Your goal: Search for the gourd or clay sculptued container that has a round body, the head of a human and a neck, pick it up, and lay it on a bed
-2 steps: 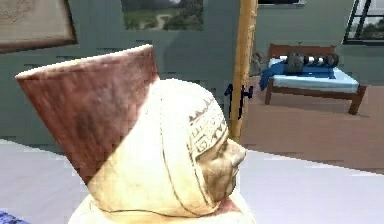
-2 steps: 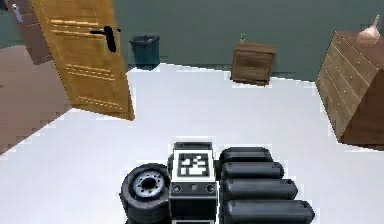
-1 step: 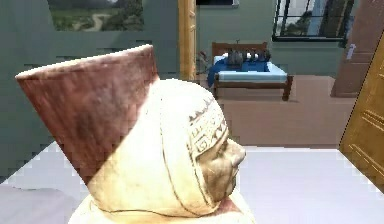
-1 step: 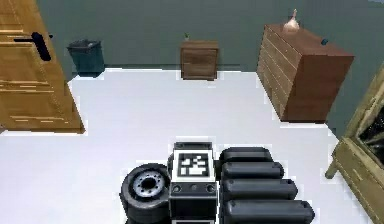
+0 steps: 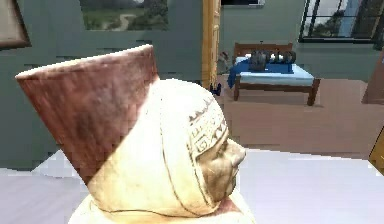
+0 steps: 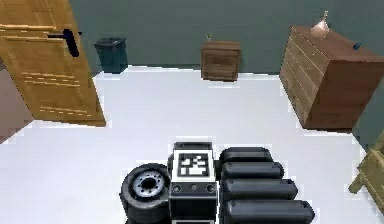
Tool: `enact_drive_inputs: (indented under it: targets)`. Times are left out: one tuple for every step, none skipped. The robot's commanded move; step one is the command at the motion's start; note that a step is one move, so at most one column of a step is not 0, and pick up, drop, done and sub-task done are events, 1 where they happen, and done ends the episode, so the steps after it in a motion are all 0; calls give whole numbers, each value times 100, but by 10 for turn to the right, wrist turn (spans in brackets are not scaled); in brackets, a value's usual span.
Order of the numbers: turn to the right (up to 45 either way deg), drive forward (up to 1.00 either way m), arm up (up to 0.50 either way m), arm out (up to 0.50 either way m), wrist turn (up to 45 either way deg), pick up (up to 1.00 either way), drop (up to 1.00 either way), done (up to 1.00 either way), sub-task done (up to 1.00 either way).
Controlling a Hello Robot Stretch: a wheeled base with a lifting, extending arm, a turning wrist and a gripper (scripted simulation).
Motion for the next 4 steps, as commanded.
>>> enact_drive_inputs:
  targets:
    - [-60,0,0,0,0,0,0,0,0]
    - [60,0,0,0,0,0,0,0,0]
    - [-450,0,0,0,0,0,0,0,0]
    - [-450,0,0,0,0,0,0,0,0]
